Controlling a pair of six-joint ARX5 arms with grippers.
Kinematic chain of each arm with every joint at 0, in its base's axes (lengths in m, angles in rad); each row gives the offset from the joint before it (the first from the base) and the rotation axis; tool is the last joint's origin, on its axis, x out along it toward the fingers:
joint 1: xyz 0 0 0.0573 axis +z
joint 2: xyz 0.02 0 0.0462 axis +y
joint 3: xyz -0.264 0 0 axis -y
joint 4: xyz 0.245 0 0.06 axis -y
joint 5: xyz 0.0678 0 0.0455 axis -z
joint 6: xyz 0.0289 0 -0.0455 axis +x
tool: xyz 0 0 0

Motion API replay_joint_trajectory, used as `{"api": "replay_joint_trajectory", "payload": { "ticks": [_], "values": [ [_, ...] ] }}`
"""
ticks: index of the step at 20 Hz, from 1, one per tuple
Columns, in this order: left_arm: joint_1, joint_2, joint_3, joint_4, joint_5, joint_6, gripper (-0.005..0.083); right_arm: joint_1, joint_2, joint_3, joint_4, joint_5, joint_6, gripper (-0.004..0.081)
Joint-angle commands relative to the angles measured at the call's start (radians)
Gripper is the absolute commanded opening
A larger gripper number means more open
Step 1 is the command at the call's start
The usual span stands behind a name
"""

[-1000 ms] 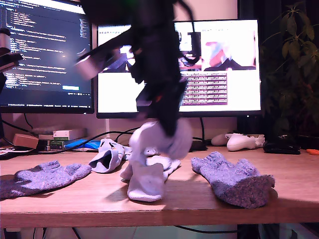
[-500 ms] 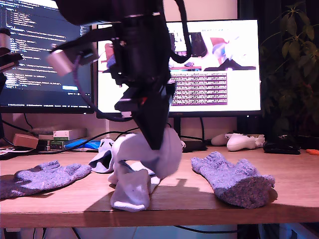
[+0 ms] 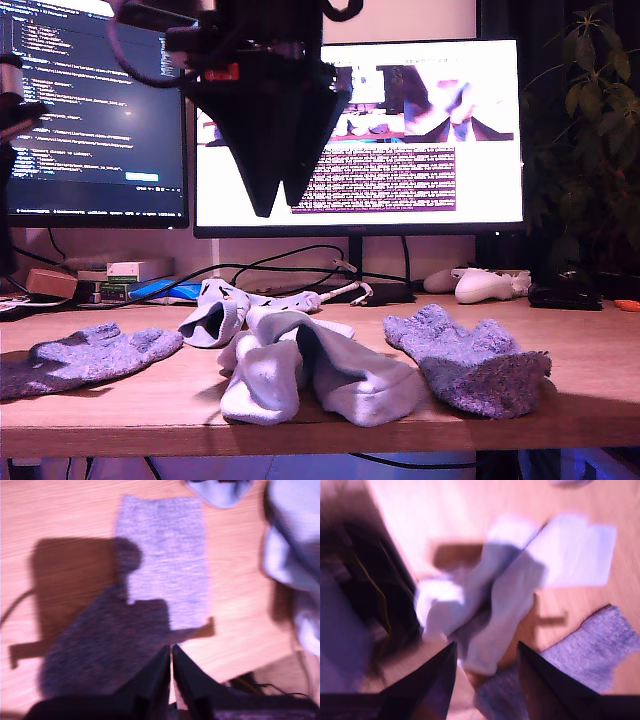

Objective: Pair up the socks based on colour and pattern, by placing them on top of one another

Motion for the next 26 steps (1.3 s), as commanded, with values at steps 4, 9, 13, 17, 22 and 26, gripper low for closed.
{"api": "replay_joint_trajectory", "payload": {
  "ticks": [4, 9, 13, 17, 22, 26],
  "values": [
    [-0.026, -0.008, -0.015, 0.059, 0.057, 0.006, -0.0024, -0.176, -0.016, -0.021, 0.061, -0.069, 0.206, 0.0167],
    [-0.070, -0.008, -0.015, 0.193, 0.128, -0.018, -0.0024, -0.252, -0.123, -0.098, 0.166, -0.068, 0.210, -0.0005],
    [-0.119, -0.006, -0.015, 0.336, 0.146, -0.095, -0.0001, -0.256, -0.279, -0.334, 0.378, -0.073, 0.228, -0.0010],
    [-0.161, 0.047, -0.014, 0.456, 0.193, -0.183, 0.0086, -0.267, -0.452, -0.586, 0.556, -0.163, 0.203, -0.0010],
    [-0.204, 0.228, 0.045, 0.502, 0.196, -0.368, 0.0264, -0.298, -0.606, -0.757, 0.588, -0.245, 0.147, -0.0010],
    [-0.235, 0.393, 0.151, 0.479, 0.205, -0.396, 0.0264, -0.312, -0.677, -0.819, 0.589, -0.269, 0.142, -0.0010]
  ]
}}
